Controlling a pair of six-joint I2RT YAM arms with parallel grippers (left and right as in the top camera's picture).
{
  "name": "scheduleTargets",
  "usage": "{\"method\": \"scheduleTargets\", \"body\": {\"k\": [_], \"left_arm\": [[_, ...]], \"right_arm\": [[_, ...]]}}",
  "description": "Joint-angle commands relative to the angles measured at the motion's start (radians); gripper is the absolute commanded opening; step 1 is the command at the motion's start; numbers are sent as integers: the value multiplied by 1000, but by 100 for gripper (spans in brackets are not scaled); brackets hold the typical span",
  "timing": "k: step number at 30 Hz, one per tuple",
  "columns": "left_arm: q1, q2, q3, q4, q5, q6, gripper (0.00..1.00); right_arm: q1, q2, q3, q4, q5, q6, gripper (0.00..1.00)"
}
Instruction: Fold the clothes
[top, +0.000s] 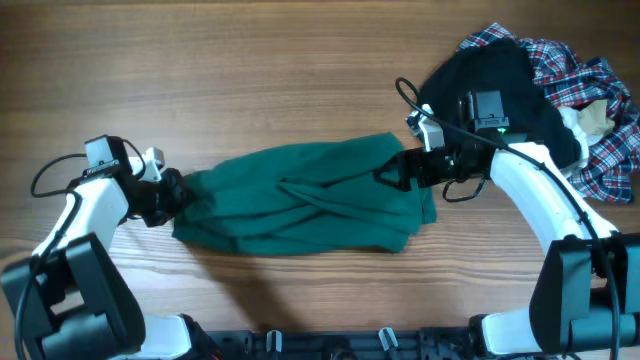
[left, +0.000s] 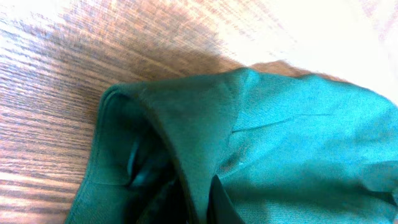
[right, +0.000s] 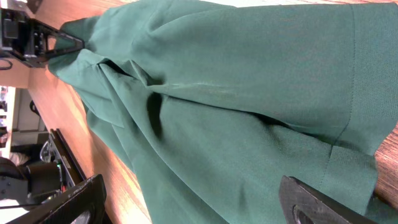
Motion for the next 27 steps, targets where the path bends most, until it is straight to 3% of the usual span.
{"method": "scheduleTargets", "body": {"k": [1, 9, 15, 19, 22, 27], "left_arm": [[5, -88, 73, -23, -35, -22, 4], [47, -140, 232, -153, -156, -21, 4], [47, -146, 374, -220, -351, -23, 4], [57, -146, 430, -233, -343, -73, 4], [32, -146, 478, -273, -254, -73, 4], [-170, -147, 480, -325, -216, -74, 4]], "right_arm": [[4, 14, -6, -6, 1, 14, 90], [4, 14, -6, -5, 68, 30, 90], [4, 15, -6, -1, 71, 30, 90], [4, 15, -6, -2, 71, 30, 90], [4, 15, -6, 0, 71, 30, 90], [4, 15, -6, 19, 71, 80, 90]]}}
